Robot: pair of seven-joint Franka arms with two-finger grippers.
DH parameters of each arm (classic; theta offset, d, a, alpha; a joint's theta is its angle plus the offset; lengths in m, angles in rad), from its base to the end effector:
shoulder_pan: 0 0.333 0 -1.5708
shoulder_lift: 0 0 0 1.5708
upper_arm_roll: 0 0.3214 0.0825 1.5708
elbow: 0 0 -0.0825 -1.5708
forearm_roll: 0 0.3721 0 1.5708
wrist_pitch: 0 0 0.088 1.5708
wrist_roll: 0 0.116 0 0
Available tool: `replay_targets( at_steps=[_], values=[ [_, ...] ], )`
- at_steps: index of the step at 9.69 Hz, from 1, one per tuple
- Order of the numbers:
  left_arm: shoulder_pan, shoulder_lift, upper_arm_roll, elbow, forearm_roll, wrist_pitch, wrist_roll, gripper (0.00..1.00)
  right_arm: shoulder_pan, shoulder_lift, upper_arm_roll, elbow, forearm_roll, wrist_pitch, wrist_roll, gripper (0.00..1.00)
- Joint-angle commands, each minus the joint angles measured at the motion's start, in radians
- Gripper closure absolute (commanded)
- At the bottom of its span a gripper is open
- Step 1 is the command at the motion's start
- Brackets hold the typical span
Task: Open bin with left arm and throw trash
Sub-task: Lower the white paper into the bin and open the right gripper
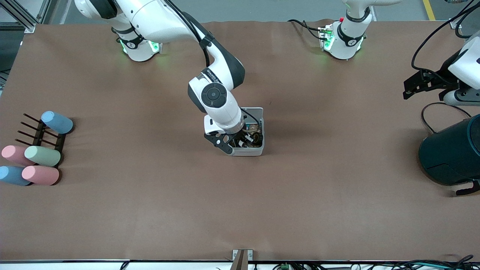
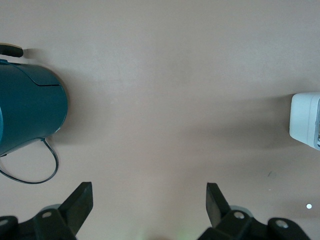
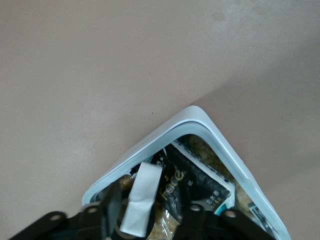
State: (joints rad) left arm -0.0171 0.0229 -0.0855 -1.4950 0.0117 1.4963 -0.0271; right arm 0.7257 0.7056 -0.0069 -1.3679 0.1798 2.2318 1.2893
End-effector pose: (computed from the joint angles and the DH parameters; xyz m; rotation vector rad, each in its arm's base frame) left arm 0.5399 -0.0535 0.6367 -3.1281 0.1170 0.0326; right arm 0.5536 0.4948 0.3170 -2.7677 0.9601 0.0564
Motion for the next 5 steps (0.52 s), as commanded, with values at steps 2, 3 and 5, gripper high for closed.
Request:
replay_targets(
  at_steps=[2, 3, 5],
  values=[
    [-0.001, 0.008, -0.002, 0.018, 0.008, -0.007, -0.013, 0.0, -0.008, -0.034, 0.002, -0.004, -0.002, -0.111, 0.01, 0.01],
    [0.0, 0.008, -0.002, 0.018, 0.004, -0.008, -0.014, 0.0, -0.022, -0.058, 0.002, -0.003, -0.002, -0.16, 0.008, 0.01],
    [0.003, 0.008, 0.0, 0.018, 0.002, -0.007, -0.024, 0.0, -0.083, -0.156, 0.002, -0.005, -0.002, -0.243, 0.015, 0.01]
  ],
)
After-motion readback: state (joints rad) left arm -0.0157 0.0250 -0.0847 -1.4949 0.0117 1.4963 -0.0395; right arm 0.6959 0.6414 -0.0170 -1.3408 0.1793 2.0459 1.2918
